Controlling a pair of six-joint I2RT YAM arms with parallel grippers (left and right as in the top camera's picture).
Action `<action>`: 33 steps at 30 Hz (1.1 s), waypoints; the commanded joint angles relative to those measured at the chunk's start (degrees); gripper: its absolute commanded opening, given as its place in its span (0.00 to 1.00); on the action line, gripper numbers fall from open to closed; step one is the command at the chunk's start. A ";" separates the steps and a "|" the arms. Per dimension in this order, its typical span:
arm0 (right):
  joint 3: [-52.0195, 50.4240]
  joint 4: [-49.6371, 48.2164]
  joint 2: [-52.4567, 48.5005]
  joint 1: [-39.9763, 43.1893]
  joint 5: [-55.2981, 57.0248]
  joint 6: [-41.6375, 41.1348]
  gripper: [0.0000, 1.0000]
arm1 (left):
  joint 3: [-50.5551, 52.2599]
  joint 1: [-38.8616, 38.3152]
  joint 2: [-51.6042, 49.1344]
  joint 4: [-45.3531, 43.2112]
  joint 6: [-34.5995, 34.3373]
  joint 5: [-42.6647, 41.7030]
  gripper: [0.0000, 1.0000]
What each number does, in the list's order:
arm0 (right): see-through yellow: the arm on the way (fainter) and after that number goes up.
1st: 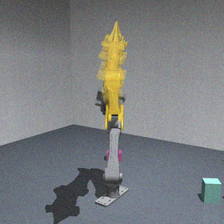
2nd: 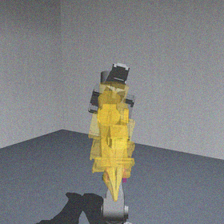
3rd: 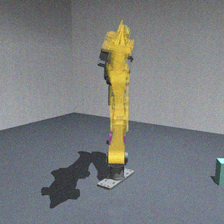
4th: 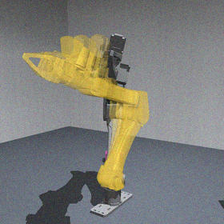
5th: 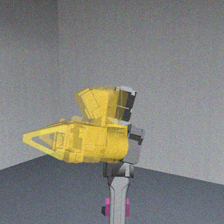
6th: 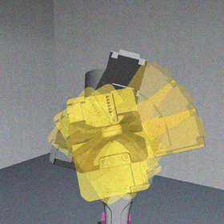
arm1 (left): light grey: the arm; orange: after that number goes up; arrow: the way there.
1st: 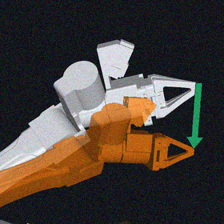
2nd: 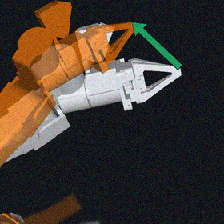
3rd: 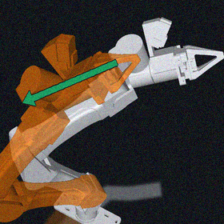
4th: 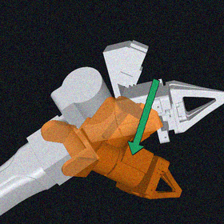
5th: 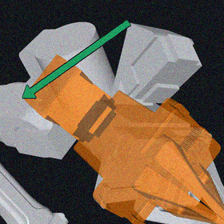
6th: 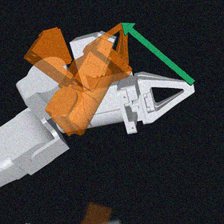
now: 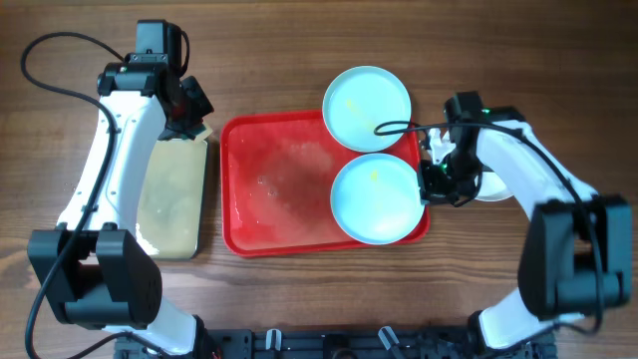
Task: Clean dirty plates on tray and stack at the side
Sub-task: 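Grip the rim of a light-blue plate with right gripper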
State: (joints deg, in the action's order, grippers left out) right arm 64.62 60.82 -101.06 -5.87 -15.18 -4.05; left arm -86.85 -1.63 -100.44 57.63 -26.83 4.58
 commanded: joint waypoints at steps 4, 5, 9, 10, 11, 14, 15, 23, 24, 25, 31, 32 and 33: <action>1.07 -3.89 6.01 -10.45 -0.31 -6.51 0.04 | -0.15 0.37 0.15 -0.15 0.92 -0.85 0.04; 1.07 -6.67 5.75 -13.29 -0.28 -10.03 0.04 | -0.15 0.37 0.15 -0.17 0.92 -1.36 0.04; 1.07 -19.69 2.89 -22.14 1.36 -24.96 0.04 | -0.15 0.35 0.15 -0.15 0.92 -1.84 0.04; 1.07 -22.21 1.57 -23.43 1.64 -26.73 0.04 | -0.15 0.35 0.15 -0.13 0.92 -1.84 0.04; 1.07 -23.58 0.61 -24.20 1.64 -27.78 0.04 | -0.15 0.35 0.15 -0.13 0.92 -1.84 0.04; 1.07 -27.17 -4.61 -27.19 1.57 -29.16 0.04 | -0.15 0.37 0.15 -0.13 0.92 -1.81 0.04; 1.07 -27.21 -5.27 -27.56 1.46 -29.14 0.04 | -0.15 0.35 0.15 -0.15 0.92 -1.79 0.04; 2.16 -29.66 -6.88 -27.61 1.73 -25.75 0.29 | 0.20 -0.20 0.15 -0.59 0.90 -4.00 0.04; 2.19 -30.14 -7.96 -27.54 1.79 -25.14 0.29 | 0.81 -0.57 0.15 -1.40 0.90 -4.02 0.04; 2.19 -30.21 -9.53 -27.54 1.31 -24.50 0.30 | 1.66 -1.07 0.13 -2.51 0.87 -4.22 0.04; 2.89 -34.38 -11.93 -27.56 0.85 -27.39 0.04 | 7.93 -4.76 -0.02 -7.13 -1.01 -5.22 0.04; 2.86 -35.15 -12.13 -27.65 1.73 -30.93 0.04 | 8.79 -5.42 -0.07 -7.41 -2.43 -5.27 0.04; 2.86 -36.00 -12.63 -27.71 2.45 -33.99 0.04 | 9.57 -6.38 -0.07 -7.56 -3.72 -5.42 0.04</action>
State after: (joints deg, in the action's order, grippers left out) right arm 66.72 25.98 -111.55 -33.45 -15.22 -31.24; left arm -79.15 -6.33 -100.44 50.68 -27.49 0.19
